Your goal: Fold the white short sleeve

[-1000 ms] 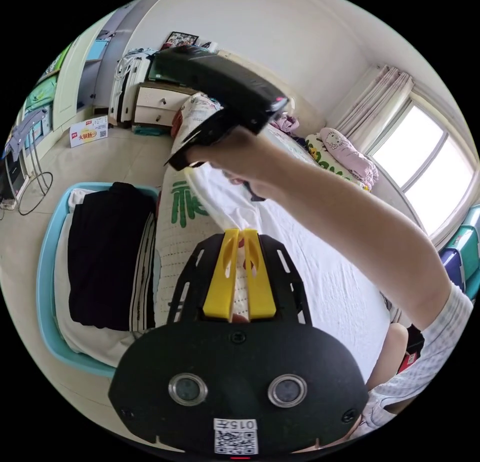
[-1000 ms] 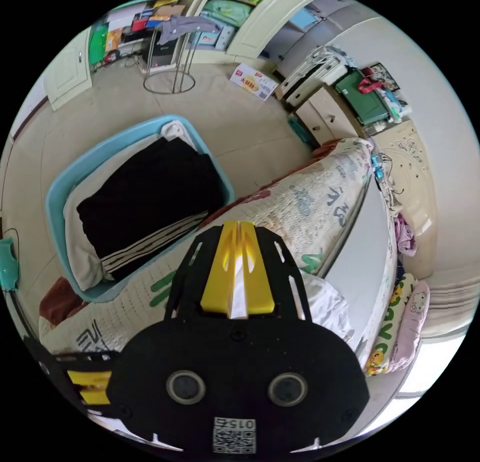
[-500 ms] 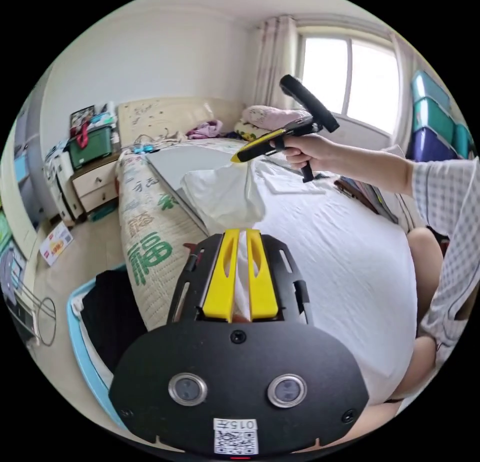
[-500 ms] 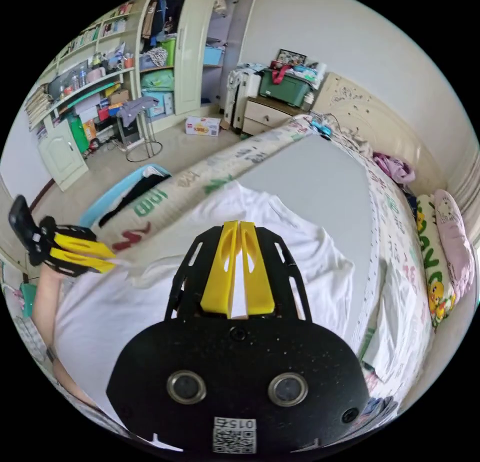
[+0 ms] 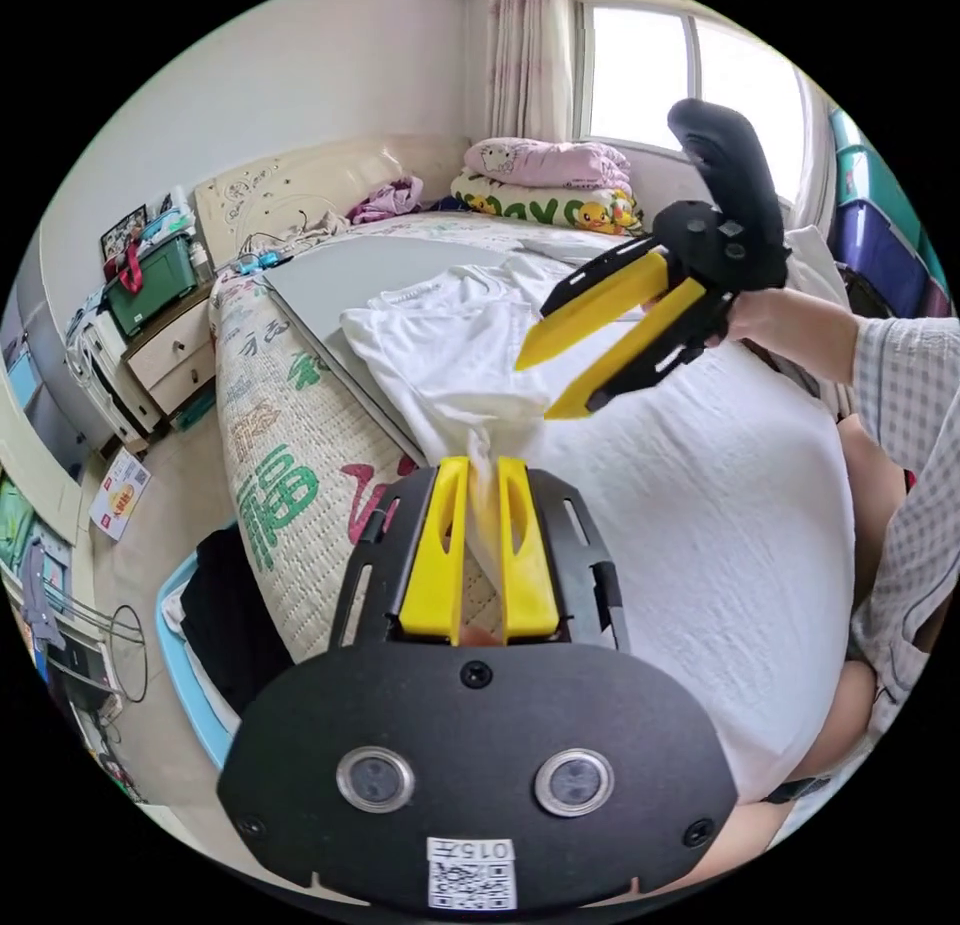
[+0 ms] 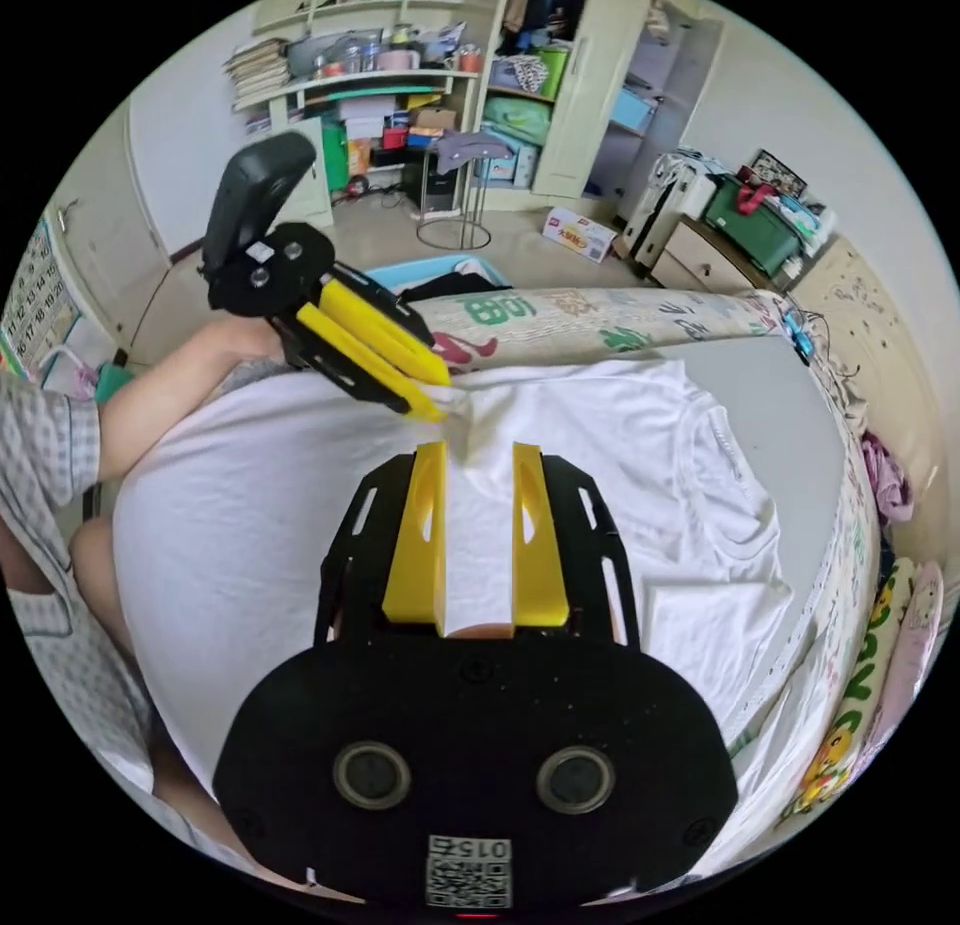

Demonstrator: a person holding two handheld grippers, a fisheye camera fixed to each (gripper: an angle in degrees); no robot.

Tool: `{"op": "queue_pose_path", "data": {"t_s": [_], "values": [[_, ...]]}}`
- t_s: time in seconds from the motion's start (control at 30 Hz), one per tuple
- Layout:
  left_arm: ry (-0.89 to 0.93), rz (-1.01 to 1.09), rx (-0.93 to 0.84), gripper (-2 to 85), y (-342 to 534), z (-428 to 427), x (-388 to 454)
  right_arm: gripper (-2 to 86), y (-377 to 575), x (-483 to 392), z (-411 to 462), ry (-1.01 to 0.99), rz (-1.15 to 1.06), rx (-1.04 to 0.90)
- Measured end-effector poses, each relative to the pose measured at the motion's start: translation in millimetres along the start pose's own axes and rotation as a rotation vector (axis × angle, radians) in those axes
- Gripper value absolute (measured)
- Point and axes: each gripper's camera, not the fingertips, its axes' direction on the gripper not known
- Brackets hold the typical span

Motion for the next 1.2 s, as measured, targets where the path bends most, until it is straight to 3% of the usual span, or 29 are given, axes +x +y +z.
{"op": "queue_pose_path", "data": {"t_s": [0.2,0.4,0.5,0.67,0.83,1.2], "values": [[-0.004,0.005,0.081,0.7,14.7,-15.5,-0.3,-0.4,10.3,27.2,-8.5,-0.079,0.103,0.007],[-0.026,-0.018,0.017,4.5,18.4,-6.7,-2.4,5.0,16.1,42.5,-14.5,-0.233,0.124,-0.028],[-0.009,-0.069,0.067,6.5,26.6,-15.4,-12.9,7.1,22.8,59.8,-32.3,-0.287,0.164,0.052],[0.001,-0.047,0.224,5.7,32.3,-29.9,-11.1,7.7,39.0,110.0,-43.9,0.095,0.373,0.075],[-0.025,0.023,0.071,4.8,17.6,1.9,-0.4,6.7,29.2,159.6,-29.5,0.181,0.484,0.023],[-0.03,0.025,0.043,3.7,21.5,14.2,-12.1,2.9,-28.5,246.4,23.8,0.448,0.634,-0.166]]}}
